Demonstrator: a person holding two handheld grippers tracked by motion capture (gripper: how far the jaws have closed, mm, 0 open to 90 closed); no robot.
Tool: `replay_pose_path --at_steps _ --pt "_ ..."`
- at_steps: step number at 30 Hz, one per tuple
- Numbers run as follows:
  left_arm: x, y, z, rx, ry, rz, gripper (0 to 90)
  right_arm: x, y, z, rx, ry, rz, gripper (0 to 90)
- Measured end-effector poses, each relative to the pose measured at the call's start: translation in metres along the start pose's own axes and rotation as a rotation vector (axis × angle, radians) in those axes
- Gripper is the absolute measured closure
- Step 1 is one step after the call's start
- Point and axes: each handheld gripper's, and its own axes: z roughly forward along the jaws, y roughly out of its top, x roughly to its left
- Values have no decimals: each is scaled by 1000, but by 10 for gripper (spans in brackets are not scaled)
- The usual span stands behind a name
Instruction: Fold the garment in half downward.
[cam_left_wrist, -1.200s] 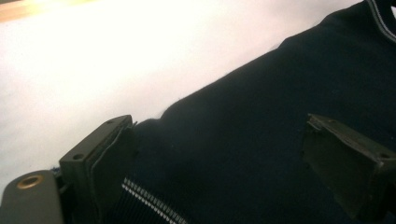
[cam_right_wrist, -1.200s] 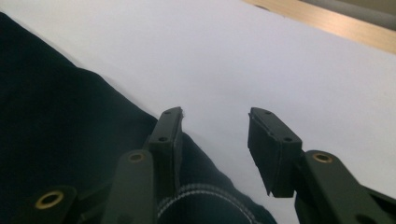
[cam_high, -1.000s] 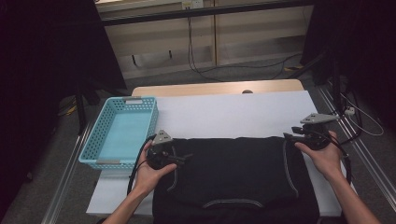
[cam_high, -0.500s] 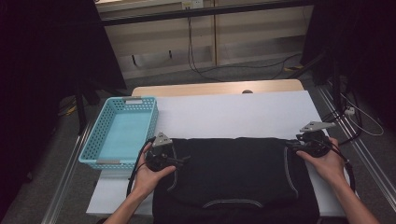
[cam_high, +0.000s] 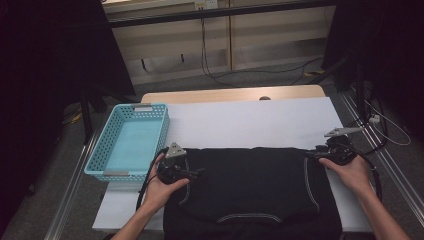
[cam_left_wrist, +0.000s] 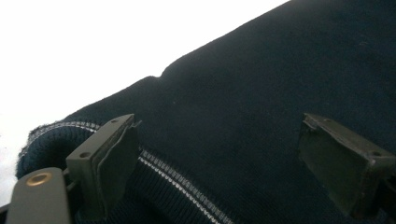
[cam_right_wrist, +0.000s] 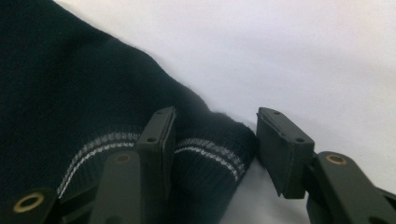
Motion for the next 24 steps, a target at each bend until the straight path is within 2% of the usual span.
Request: replay_pose_path --at_steps 3,5,10,12,17,24 --pt "0 0 0 6 1 5 131 1 0 -1 3 18 -12 581" --pt "0 0 0 9 1 10 131 2 1 -1 11 52 -20 653" --pt "0 0 0 7 2 8 131 3 2 -1 26 95 -12 740" --pt "0 0 0 7 4 7 131 5 2 -2 19 84 -26 765" --pt "0 0 -2 3 11 6 130 15 2 -5 1 7 -78 785" --pt "2 0 -5 -4 11 -4 126 14 4 -16 -67 -68 -72 792"
